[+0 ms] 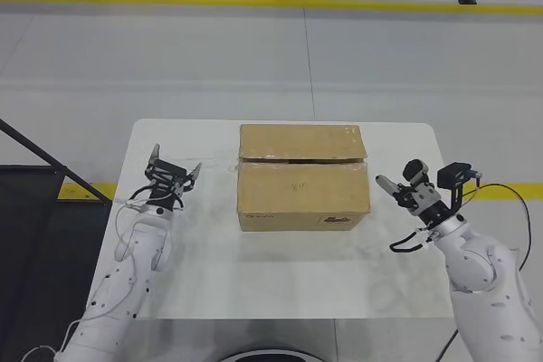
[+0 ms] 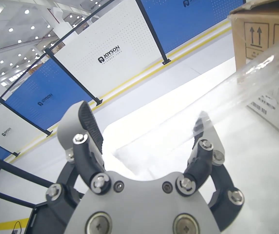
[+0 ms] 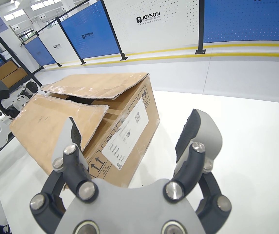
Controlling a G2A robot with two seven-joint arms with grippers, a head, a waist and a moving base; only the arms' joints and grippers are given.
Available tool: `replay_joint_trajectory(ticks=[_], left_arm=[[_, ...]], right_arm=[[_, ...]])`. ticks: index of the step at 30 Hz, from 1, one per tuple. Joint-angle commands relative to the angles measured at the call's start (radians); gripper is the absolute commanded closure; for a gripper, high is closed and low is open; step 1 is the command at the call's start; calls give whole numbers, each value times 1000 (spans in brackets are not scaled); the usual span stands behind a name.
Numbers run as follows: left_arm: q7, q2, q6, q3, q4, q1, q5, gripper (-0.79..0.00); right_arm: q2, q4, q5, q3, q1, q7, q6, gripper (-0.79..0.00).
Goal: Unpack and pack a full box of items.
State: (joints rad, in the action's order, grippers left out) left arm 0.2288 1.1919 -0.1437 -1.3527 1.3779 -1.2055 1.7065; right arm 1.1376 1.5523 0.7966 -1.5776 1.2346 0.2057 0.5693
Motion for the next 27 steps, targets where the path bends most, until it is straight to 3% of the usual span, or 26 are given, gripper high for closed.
replay_joint_trajectory(ticks=[1, 14, 27], left_arm=[[-14, -2, 1, -15, 18, -19, 6, -785], [-46, -13, -2, -104, 94, -128, 35, -785], [-47, -21, 17, -200, 79, -193, 18, -785]], right_arm=[[0, 0, 2, 3, 0, -2, 0, -785], [-4, 8, 5, 17, 6, -12, 5, -785], [-9, 31, 15, 25, 22, -22, 5, -785]])
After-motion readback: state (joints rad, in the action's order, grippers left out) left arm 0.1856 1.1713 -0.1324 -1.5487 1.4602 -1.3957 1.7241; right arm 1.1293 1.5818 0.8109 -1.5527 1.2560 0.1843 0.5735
